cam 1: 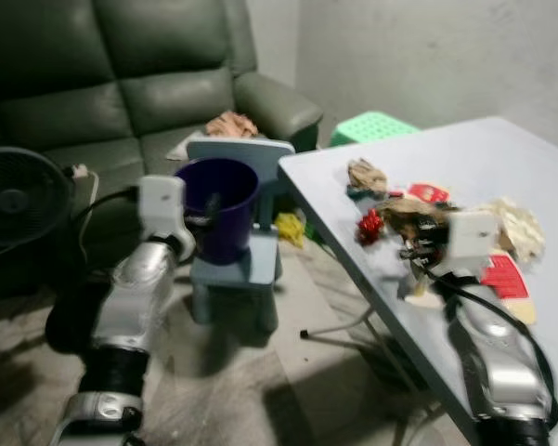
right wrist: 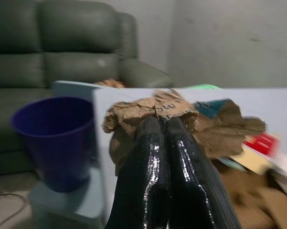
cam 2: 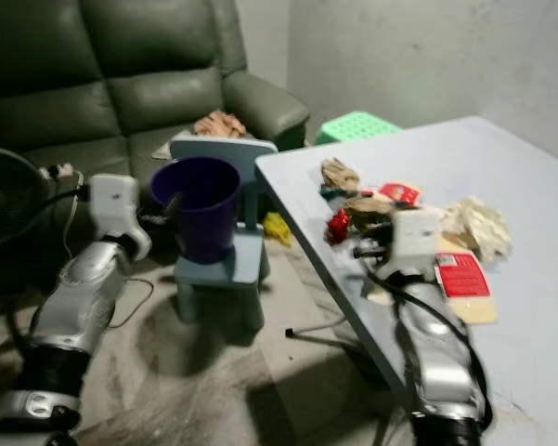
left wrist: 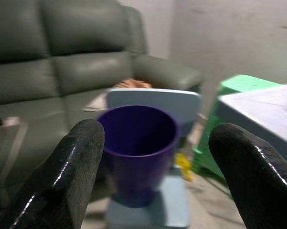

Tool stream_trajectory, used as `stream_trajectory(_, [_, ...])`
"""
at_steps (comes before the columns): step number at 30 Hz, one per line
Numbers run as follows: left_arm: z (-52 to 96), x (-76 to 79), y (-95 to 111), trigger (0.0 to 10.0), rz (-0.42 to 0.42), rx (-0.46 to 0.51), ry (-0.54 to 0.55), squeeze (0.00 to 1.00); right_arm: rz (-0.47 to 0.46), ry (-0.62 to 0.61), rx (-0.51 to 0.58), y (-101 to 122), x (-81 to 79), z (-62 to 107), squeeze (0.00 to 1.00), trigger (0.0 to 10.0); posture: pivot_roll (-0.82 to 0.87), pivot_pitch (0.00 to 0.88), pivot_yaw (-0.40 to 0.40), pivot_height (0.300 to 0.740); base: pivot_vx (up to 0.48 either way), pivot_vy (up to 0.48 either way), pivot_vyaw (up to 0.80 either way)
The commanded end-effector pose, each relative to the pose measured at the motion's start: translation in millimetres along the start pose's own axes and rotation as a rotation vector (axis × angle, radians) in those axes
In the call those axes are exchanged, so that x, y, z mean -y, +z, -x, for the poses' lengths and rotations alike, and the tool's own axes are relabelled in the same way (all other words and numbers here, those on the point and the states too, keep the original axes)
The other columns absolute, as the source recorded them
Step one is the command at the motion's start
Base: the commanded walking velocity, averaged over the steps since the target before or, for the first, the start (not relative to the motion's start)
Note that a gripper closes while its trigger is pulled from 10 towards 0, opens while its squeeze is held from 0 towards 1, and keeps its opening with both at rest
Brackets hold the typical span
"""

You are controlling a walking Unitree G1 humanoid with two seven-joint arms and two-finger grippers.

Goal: Picking trash to rubbish bin

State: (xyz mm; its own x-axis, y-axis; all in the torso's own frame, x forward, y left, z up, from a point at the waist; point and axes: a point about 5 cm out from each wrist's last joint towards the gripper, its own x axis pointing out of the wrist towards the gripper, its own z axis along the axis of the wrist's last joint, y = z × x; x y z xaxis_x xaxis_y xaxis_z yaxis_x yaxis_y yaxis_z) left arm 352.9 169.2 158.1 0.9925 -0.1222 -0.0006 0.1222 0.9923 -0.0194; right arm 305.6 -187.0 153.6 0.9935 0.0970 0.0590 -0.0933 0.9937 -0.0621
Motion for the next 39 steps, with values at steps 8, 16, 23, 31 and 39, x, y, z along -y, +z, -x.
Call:
stream_trajectory(8, [-2.6, 9.0, 2.3, 10.0, -0.021, 0.007, -0.024, 0.00, 0.015, -0.015, 0.004, 1.8, 7.7, 1.7, 0.00, 10.0, -0.06, 0.000, -0.023, 0.740, 0.000, 0.000, 0.80])
stream_trajectory(16, [-2.3, 9.6, 2.4, 10.0, -0.031, 0.011, -0.028, 0.00, 0.017, -0.002, 0.003, 1.7, 6.9, 1.7, 0.00, 10.0, -0.06, 0.000, -0.023, 0.740, 0.000, 0.000, 0.80])
stream_trajectory(23, [-2.7, 9.5, 2.6, 10.0, -0.028, 0.010, -0.035, 0.00, -0.053, 0.007, 0.019, 3.2, 5.2, 2.2, 0.00, 10.0, -0.06, 0.000, -0.020, 0.740, 0.000, 0.000, 0.69])
stream_trajectory(31, [-3.4, 9.9, 3.2, 10.0, -0.015, 0.006, -0.048, 0.00, -0.055, 0.003, 0.021, 3.3, 6.3, 2.1, 0.00, 10.0, -0.06, 0.000, -0.019, 0.740, 0.000, 0.000, 0.00])
stream_trajectory(39, [-3.5, 10.7, 4.9, 10.0, -0.004, 0.014, -0.059, 0.00, -0.063, 0.011, 0.027, 3.9, 5.2, 2.0, 0.00, 10.0, -0.06, 0.000, -0.016, 0.740, 0.000, 0.000, 0.00])
